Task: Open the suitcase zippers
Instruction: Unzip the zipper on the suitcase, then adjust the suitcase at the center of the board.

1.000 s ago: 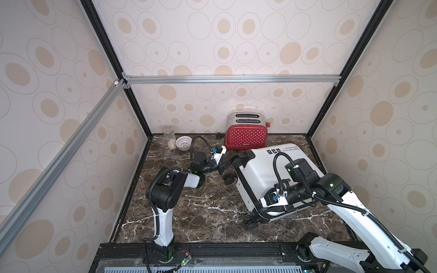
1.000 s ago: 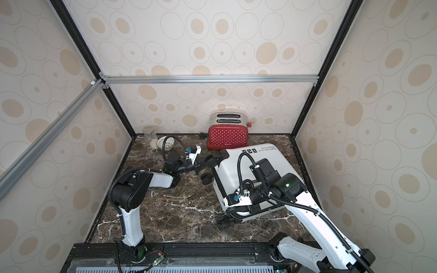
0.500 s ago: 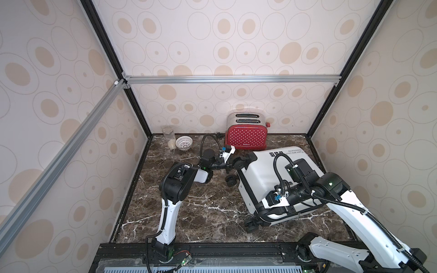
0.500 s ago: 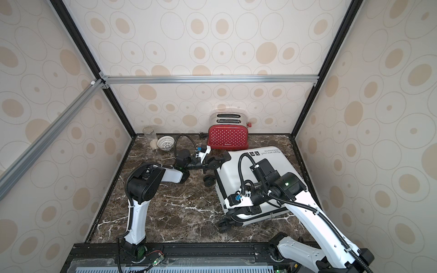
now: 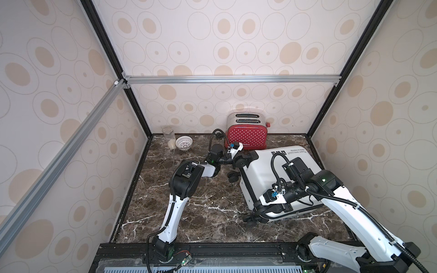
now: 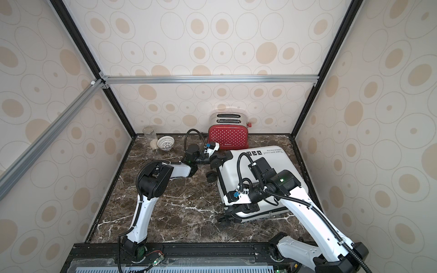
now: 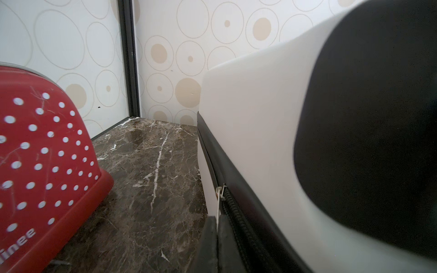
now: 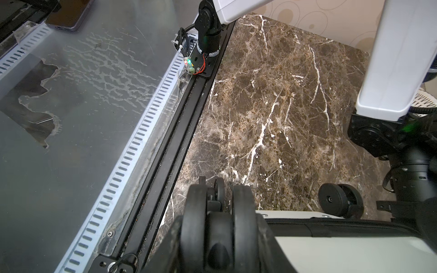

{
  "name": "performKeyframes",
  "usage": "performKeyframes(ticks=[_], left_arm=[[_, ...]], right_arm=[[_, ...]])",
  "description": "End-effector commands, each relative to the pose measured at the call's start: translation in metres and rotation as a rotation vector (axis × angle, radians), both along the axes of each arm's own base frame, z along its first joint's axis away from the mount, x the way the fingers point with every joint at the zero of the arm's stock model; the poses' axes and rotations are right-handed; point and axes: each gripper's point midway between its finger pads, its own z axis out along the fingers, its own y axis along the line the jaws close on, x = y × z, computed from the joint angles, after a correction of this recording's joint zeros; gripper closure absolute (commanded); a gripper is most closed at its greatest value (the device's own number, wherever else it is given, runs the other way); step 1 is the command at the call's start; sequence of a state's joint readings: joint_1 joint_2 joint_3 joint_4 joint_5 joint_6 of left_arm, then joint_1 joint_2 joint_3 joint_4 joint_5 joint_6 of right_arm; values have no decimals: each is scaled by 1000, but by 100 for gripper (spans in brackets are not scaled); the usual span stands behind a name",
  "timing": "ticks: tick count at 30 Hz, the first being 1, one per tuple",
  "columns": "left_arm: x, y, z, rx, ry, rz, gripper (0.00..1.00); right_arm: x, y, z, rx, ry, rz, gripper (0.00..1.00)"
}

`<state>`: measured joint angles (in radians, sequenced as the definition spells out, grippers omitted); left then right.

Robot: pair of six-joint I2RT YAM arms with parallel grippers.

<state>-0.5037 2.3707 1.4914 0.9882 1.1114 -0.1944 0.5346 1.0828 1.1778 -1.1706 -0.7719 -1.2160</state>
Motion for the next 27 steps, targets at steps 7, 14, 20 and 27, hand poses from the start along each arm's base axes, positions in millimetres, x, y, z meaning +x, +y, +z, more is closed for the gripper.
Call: performKeyframes(ticks=[7,14,20,27], left_arm=[[-6,-37,8,-3,-63,-54,100],[10,26,20,-42,-23,144,70],[20,92,32,14,-48,399,43],[5,147,59,16,-53,620,34]], right_arm=[[-31,26,49,303,44,206,100],[-16,33,53,308,25,154,100],[9,47,64,336,10,92,100],[60,71,80,418,-10,-70,100]])
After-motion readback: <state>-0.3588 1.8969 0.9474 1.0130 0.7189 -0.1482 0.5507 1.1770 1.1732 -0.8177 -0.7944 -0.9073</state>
